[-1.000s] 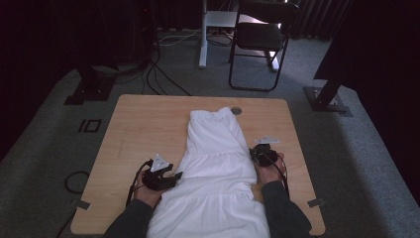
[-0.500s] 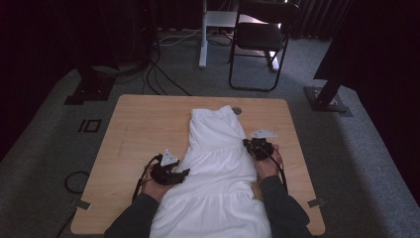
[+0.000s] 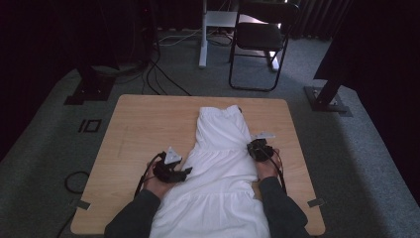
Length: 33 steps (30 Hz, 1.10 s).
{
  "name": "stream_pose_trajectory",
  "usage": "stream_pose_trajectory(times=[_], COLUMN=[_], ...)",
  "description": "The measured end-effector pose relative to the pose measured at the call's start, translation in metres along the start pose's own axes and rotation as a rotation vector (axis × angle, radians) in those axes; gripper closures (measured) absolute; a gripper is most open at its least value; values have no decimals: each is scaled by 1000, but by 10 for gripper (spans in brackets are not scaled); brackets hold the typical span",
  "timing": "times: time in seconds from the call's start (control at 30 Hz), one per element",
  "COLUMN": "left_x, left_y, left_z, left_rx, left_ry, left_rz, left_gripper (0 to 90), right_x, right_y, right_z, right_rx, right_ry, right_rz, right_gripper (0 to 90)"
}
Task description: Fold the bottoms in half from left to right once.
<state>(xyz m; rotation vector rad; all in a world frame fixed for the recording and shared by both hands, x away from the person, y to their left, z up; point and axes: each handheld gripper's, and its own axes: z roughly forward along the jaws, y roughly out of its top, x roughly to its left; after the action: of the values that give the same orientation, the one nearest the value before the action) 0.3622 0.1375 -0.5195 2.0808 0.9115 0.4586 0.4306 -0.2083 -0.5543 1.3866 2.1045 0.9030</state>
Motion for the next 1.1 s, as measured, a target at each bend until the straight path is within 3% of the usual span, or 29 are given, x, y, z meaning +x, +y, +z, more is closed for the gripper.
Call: stream_pose_trajectory(times=[0.03,0.17,0.3,0.33,0.37,0.43,0.47,0.53,0.7,0.83,0.93,1.03,1.1], left_x=[3,15,19,20,20,16,13,6,-14,-31,-37,-39,-40], left_y=[9,38,39,36,33,31,30,25,-4,-30,-38,-38,-38], left_z=[5,42,81,86,87,83,80,72,42,16,7,8,8], left_rx=[-3,45,138,160,147,155,166,171,133,103,94,91,88], left_ry=[6,-3,11,0,-22,-28,-16,1,20,37,51,60,65], left_rz=[-2,-34,-61,-74,-78,-36,-3,25,38,76,106,118,123], left_gripper=[396,389,410,445,512,683,736,780,780,778,776,775,776], right_x=[-2,-3,-6,-6,-6,-6,-5,-2,15,35,47,48,41], right_y=[-1,-2,-3,-4,-4,-6,-7,-12,-28,-50,-61,-58,-49], right_z=[0,0,0,0,0,-1,-2,-6,-26,-49,-63,-69,-73], right_rx=[-6,-13,-19,-21,-21,-25,-29,-34,-10,-3,18,50,3], right_ry=[15,24,41,44,45,54,62,82,131,176,208,234,247], right_rz=[34,36,43,42,44,47,52,48,-17,-61,-88,-113,-92], right_gripper=[876,877,877,877,877,877,877,877,877,876,868,745,635])
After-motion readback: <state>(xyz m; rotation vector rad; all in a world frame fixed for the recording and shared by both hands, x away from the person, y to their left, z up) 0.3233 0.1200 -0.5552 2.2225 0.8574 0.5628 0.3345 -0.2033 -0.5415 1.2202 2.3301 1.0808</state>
